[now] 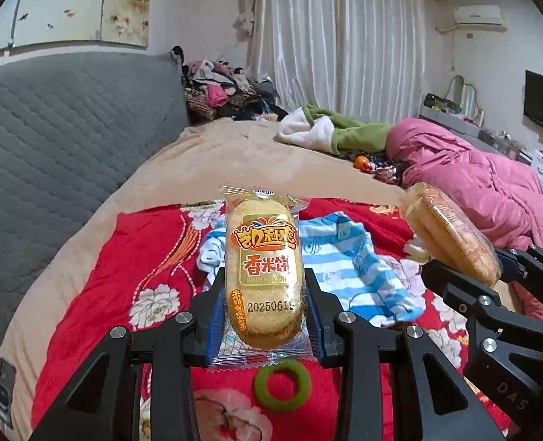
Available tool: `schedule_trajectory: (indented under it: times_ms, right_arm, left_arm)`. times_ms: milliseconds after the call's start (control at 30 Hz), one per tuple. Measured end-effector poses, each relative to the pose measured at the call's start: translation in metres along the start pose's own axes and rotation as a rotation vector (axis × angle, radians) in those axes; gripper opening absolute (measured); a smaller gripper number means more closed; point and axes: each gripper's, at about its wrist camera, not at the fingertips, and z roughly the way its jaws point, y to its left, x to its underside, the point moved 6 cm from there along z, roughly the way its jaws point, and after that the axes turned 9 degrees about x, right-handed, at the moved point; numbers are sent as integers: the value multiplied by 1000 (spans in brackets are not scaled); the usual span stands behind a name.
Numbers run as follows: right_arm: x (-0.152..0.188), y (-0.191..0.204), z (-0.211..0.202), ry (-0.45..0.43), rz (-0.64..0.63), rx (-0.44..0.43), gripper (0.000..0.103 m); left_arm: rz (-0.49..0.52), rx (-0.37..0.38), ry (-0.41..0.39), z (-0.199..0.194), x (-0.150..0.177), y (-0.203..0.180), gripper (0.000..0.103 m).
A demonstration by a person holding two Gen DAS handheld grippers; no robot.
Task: Organize objects
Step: 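Carry both packets over the Doraemon tray with both tools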
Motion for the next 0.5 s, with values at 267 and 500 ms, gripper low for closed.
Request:
schedule_trajectory:
  times_ms: [267, 500]
  right_arm:
    - [-8, -8, 33, 5, 16, 4, 40]
    - [-5, -10, 69, 29, 18, 14, 40]
  left_arm:
    - [-24, -8, 5, 35, -11, 10, 39]
    - [-18, 1, 39, 83, -7, 9, 39]
